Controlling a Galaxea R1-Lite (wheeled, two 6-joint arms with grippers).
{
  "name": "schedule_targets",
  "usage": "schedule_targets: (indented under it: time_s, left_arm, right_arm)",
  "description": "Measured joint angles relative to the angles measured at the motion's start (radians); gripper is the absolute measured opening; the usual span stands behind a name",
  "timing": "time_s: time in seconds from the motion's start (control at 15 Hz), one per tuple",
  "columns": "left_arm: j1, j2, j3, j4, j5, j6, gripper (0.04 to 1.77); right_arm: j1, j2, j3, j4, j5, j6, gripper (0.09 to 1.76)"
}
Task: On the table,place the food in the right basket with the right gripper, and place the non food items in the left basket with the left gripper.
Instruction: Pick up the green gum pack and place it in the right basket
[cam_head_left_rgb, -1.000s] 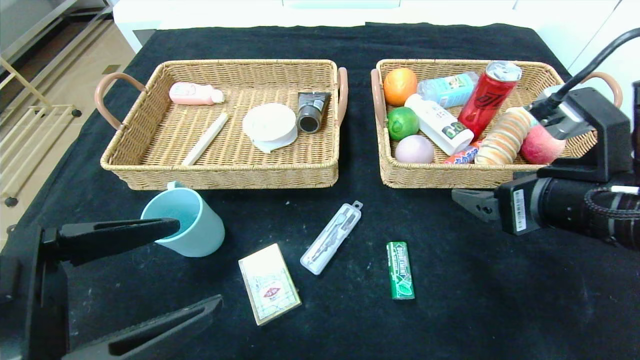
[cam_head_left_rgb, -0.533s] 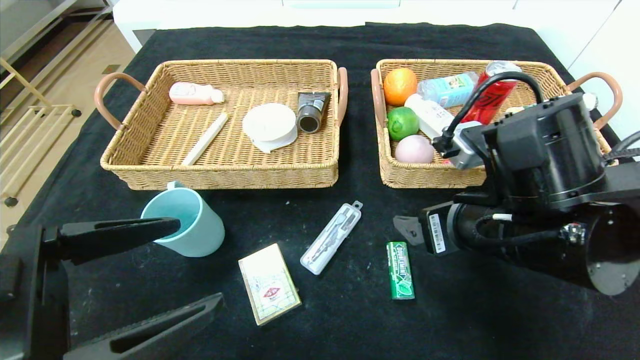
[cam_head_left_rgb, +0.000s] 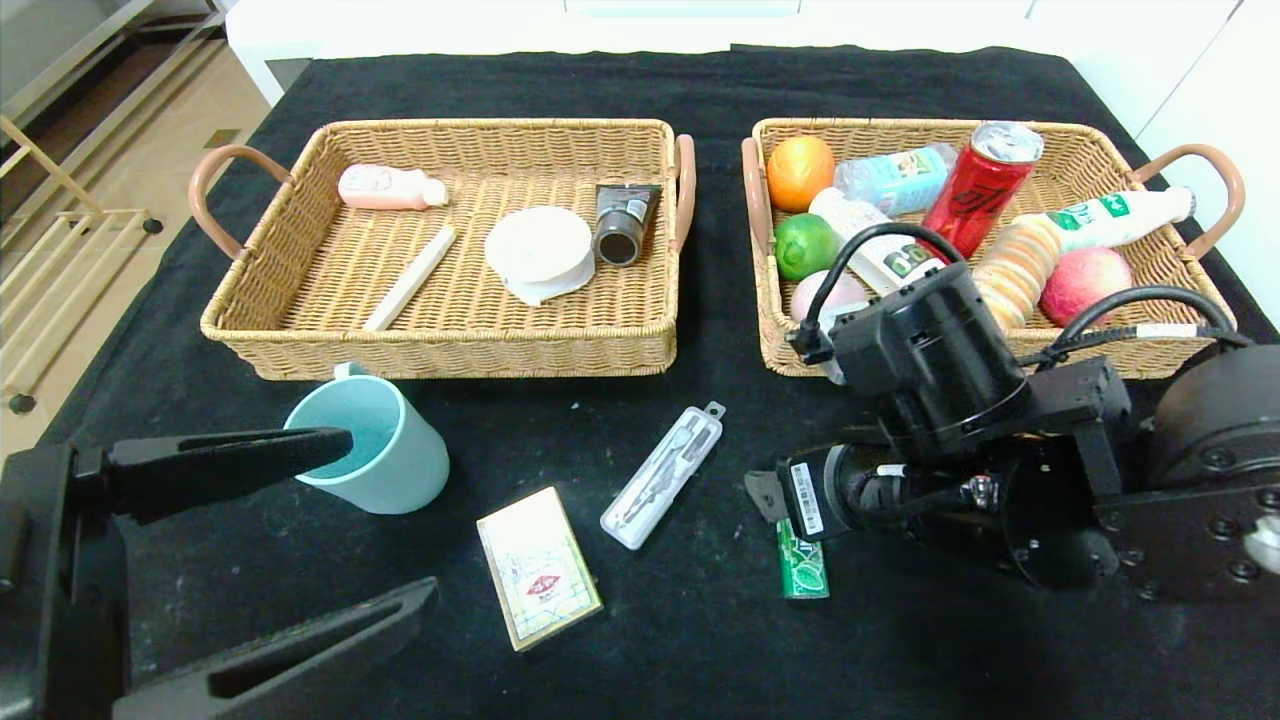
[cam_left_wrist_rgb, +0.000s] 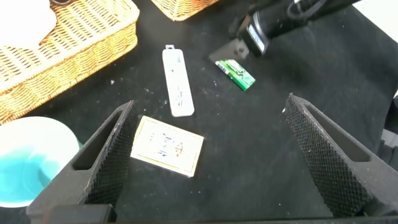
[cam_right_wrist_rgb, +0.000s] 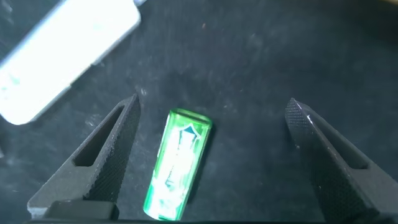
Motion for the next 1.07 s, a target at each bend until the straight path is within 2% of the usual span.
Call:
schedule_targets:
  time_s: [0.8, 1.07]
  left_arm:
    - [0.016, -0.004, -0.001, 0.0, -0.001, 0.017, 1.72]
    - [0.016, -0.004, -0.001, 0.001, -0.001, 0.017, 1.72]
  right_arm:
    - [0.007, 0.045, 0.0, 0.033, 0.0, 0.035, 1.7]
    - [0.009, 0.048, 0.008, 0.032, -0.001, 0.034, 1.12]
